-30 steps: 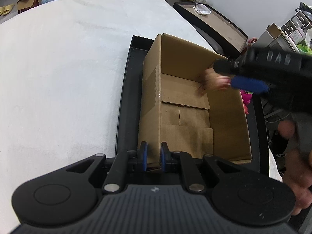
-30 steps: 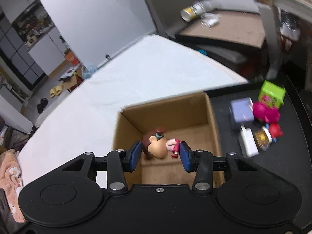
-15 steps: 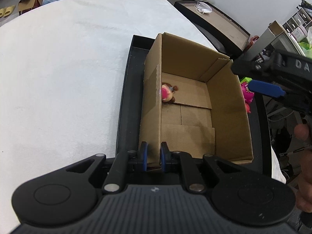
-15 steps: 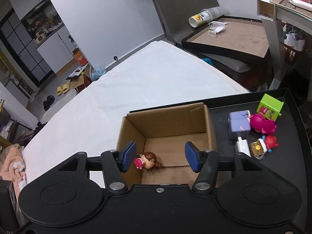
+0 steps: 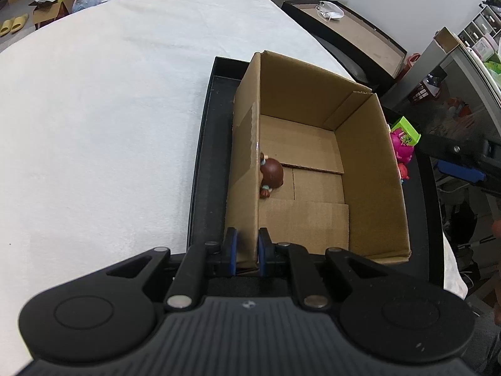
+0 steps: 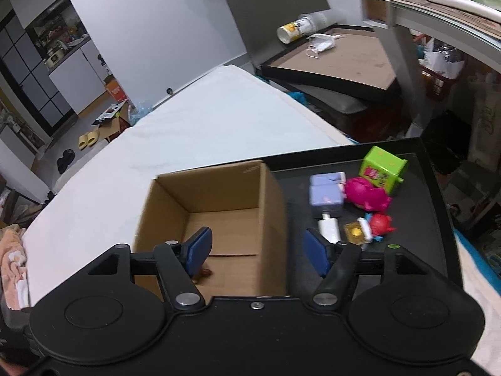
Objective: Organize rigid objects
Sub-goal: 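Move the right gripper back to the white USB charger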
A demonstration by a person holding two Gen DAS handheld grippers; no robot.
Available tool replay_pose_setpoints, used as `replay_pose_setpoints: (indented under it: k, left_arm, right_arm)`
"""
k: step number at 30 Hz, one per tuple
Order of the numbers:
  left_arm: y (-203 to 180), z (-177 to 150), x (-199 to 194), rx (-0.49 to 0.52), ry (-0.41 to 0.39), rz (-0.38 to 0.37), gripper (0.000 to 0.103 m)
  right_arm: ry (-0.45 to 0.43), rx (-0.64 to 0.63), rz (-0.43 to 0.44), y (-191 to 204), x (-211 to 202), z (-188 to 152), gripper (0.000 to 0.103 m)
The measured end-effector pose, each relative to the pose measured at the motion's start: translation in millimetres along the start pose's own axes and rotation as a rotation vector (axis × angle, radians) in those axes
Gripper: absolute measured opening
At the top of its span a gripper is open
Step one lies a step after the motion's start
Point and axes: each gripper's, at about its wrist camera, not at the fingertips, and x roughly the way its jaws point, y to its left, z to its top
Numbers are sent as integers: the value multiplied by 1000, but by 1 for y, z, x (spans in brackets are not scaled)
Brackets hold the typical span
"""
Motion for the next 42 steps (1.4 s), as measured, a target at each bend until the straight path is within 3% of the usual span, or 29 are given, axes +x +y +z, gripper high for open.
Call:
replay_pose_setpoints:
  k: [12, 23, 30, 42]
  left_arm:
    - [-11, 0, 5, 11, 2, 59, 12]
    - [-13, 1, 12, -16, 4, 113, 12]
    - [-11, 1, 16, -40, 5, 122, 12]
    - [-13, 2, 21, -50, 11, 143, 12]
  right_arm:
    - [-3, 25, -9, -45, 4, -16, 67]
    - [27, 102, 40, -81, 26, -30, 67]
    - [63, 147, 41, -91, 47, -33, 67]
    - [94, 115, -8, -87, 81, -27, 67]
